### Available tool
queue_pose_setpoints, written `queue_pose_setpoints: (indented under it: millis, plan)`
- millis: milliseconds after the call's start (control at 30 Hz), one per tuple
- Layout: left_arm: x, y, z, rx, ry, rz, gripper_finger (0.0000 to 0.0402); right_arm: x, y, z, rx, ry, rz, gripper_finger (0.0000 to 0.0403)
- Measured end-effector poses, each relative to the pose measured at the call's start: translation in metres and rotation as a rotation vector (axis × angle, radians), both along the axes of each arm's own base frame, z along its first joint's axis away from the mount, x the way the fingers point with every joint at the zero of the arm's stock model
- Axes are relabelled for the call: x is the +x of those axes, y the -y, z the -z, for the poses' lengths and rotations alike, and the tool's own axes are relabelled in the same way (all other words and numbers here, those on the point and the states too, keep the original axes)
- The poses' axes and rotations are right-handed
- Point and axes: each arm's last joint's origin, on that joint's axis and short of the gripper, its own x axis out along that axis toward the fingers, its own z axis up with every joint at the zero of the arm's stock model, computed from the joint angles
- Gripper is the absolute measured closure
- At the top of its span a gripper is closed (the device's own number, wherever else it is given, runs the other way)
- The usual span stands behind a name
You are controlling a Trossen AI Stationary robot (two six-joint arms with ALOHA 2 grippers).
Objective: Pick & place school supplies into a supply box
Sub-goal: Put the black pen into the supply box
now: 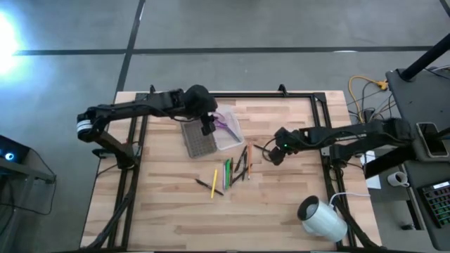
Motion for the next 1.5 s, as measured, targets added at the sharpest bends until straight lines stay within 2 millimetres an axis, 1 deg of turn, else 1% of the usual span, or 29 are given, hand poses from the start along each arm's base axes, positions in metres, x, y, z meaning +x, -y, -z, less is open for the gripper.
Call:
queue_pose_setpoints:
  millis: [133,267,367,467,600,733,1000,1100,1200,1500]
  plan:
    - [0.001,0.005,0.002,-0.117,0.035,0.030,0.0260,0.011,0.001,-0.001,-0.020,-0.022,-0.047,0.0193]
    - [0.001,0.007,0.006,-0.183,0.041,-0.007,0.0260,0.019,0.002,-0.002,-0.046,-0.039,-0.099,0.0193]
    - [0.000,0.007,0.009,-0.229,0.046,-0.052,0.0260,0.023,0.002,0.003,-0.043,-0.070,-0.125,0.0193]
    - [0.000,0.007,0.013,-0.268,0.045,-0.081,0.0260,0.027,0.005,0.011,0.009,-0.099,-0.156,0.0193]
    - [-0.002,0.009,0.018,-0.282,0.033,-0.080,0.0260,0.032,0.010,0.025,0.045,-0.165,-0.167,0.0193]
    - [-0.001,0.009,0.021,-0.307,0.041,-0.101,0.0260,0.041,0.017,0.033,0.055,-0.209,-0.147,0.0193]
    - [0.001,0.008,0.017,-0.334,0.090,-0.128,0.0260,0.054,0.030,0.037,0.100,-0.253,-0.145,0.0198]
    - [0.000,0.008,0.015,-0.334,0.106,-0.130,0.0260,0.054,0.035,0.039,0.110,-0.278,-0.142,0.0214]
    - [-0.001,0.008,0.014,-0.333,0.109,-0.129,0.0260,0.053,0.037,0.040,0.118,-0.291,-0.138,0.0241]
    - [-0.004,0.009,0.011,-0.331,0.120,-0.127,0.0260,0.051,0.037,0.039,0.111,-0.298,-0.133,0.0360]
